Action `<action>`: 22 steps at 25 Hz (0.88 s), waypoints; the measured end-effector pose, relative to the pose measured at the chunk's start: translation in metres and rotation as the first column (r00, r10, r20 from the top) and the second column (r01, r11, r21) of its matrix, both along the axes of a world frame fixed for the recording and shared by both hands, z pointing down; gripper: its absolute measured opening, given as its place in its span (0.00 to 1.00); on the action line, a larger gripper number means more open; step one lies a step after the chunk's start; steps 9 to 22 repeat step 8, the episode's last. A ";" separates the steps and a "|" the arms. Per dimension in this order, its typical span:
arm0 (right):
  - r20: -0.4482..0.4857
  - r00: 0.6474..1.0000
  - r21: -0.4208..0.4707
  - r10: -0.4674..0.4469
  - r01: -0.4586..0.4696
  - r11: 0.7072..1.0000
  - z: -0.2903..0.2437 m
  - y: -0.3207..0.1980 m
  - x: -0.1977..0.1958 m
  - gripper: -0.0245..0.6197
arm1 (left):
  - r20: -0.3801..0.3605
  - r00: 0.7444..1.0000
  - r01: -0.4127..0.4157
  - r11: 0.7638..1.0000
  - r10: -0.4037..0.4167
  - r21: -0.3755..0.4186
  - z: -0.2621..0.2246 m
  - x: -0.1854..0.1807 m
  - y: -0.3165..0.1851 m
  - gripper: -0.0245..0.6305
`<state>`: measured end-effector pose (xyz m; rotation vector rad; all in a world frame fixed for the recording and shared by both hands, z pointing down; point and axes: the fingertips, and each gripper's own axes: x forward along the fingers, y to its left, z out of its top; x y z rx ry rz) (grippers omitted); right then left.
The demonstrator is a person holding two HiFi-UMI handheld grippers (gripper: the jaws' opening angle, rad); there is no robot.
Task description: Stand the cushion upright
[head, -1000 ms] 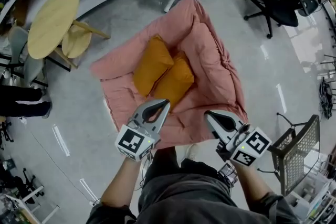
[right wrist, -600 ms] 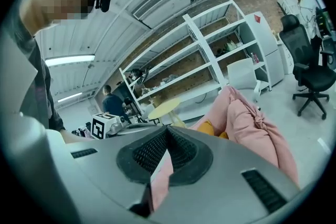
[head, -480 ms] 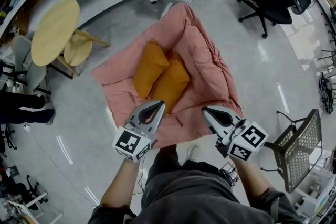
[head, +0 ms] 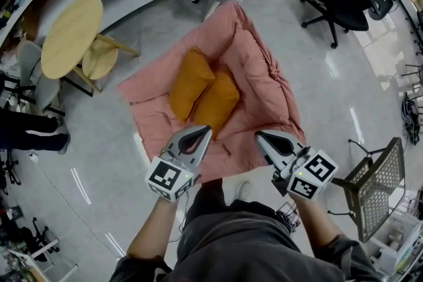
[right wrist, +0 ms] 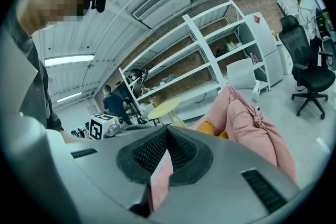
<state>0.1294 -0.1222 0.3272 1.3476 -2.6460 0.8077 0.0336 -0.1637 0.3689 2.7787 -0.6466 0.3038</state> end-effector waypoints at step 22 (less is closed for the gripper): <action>-0.007 1.000 -0.005 0.002 -0.002 1.000 0.002 0.002 -0.001 0.05 | -0.010 1.000 0.007 1.000 -0.007 0.004 0.001 -0.001 -0.002 0.05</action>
